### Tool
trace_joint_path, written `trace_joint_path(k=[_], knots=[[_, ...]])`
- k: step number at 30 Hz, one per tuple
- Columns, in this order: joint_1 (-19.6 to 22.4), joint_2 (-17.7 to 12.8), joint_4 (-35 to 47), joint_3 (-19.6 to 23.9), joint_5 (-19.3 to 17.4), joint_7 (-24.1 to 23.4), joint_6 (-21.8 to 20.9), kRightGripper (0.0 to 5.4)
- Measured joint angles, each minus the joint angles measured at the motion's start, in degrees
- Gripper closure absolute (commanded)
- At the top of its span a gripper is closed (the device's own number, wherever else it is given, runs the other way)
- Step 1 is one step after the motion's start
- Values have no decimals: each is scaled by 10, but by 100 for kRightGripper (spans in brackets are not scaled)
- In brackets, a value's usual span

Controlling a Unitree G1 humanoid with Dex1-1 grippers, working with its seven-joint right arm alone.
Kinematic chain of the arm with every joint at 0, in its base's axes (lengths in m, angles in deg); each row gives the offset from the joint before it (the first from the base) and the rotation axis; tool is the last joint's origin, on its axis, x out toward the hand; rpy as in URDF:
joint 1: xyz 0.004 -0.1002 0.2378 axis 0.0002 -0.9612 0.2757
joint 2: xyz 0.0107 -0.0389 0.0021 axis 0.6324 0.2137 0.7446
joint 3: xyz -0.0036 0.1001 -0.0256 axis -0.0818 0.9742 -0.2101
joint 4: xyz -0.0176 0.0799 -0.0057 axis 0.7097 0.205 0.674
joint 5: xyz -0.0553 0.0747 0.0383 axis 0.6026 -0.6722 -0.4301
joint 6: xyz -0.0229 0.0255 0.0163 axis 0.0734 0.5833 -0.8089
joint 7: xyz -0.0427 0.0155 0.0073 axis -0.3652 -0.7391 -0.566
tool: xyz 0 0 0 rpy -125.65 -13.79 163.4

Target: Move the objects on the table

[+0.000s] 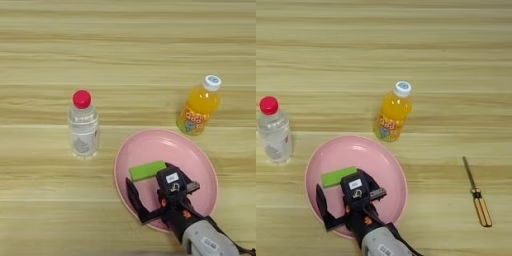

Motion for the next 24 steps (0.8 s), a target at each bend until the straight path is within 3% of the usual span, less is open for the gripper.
trace_joint_path(k=[22, 24], knots=[[20, 7, -29, 18, -3, 0, -13, 3], [20, 7, -29, 18, -3, 0, -13, 25]])
